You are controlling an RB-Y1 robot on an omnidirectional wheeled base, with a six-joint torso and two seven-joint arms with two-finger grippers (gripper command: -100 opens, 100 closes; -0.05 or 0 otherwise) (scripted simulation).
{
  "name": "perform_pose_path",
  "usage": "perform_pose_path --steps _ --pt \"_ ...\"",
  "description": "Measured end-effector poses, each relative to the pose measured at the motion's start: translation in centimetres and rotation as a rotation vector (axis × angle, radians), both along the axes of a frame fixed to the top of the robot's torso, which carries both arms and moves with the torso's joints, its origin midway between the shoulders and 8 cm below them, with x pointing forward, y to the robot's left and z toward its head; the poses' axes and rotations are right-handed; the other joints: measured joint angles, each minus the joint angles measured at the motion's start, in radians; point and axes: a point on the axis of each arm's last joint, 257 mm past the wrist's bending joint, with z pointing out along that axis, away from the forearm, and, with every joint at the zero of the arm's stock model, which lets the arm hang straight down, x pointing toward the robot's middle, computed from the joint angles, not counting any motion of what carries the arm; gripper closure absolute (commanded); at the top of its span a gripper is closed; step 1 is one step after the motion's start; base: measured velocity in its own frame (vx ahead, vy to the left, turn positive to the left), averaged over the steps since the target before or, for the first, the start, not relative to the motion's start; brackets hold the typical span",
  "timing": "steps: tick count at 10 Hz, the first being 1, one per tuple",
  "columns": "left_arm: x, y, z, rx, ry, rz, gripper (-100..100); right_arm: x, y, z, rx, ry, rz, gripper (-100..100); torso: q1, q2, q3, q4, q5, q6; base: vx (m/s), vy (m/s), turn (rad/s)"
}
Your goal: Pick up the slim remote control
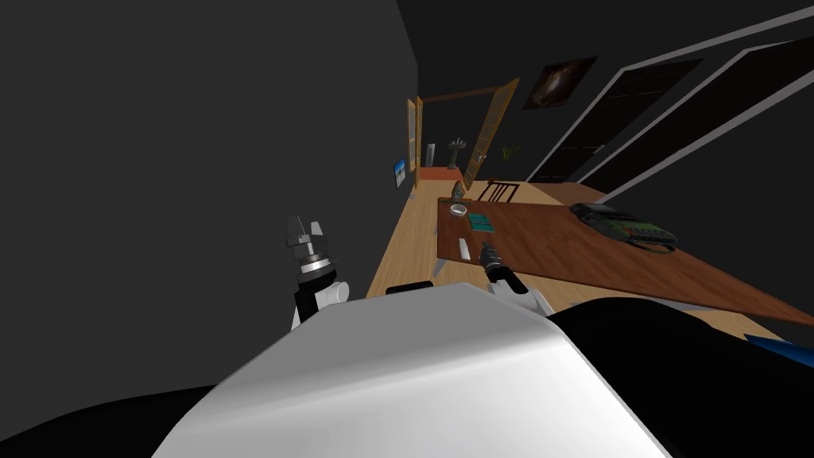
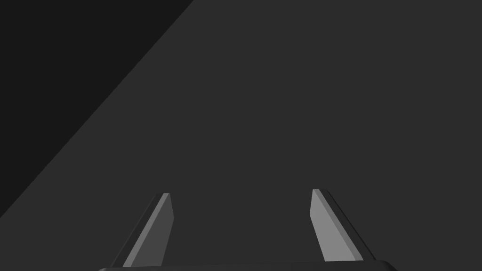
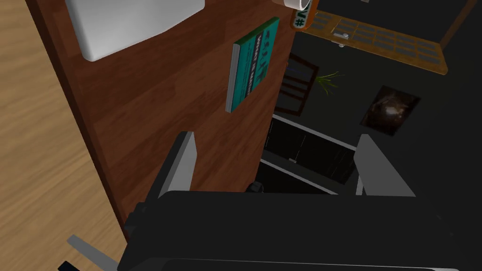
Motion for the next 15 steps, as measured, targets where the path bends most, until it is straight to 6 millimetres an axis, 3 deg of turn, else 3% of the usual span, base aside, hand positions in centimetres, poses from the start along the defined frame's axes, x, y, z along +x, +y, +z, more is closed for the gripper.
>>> perform_pose_path --steps 6,15 --pt "0.0 0.0 0.0 0.000 0.000 0.000 0 -4.8 -3.5 -4.9 0.134 0.143 -0.147 -100 -0.001 -0.001 -0.001 0.000 0.000 -0.001 0.122 0.079 -0.067" --pt "0.0 0.0 0.0 0.000 0.000 0.000 0 -14.9 -8.2 -11.7 0.400 0.351 -0.461 -100 -0.004 -0.006 -0.004 -0.001 -0.001 0.000 0.157 0.060 -0.080"
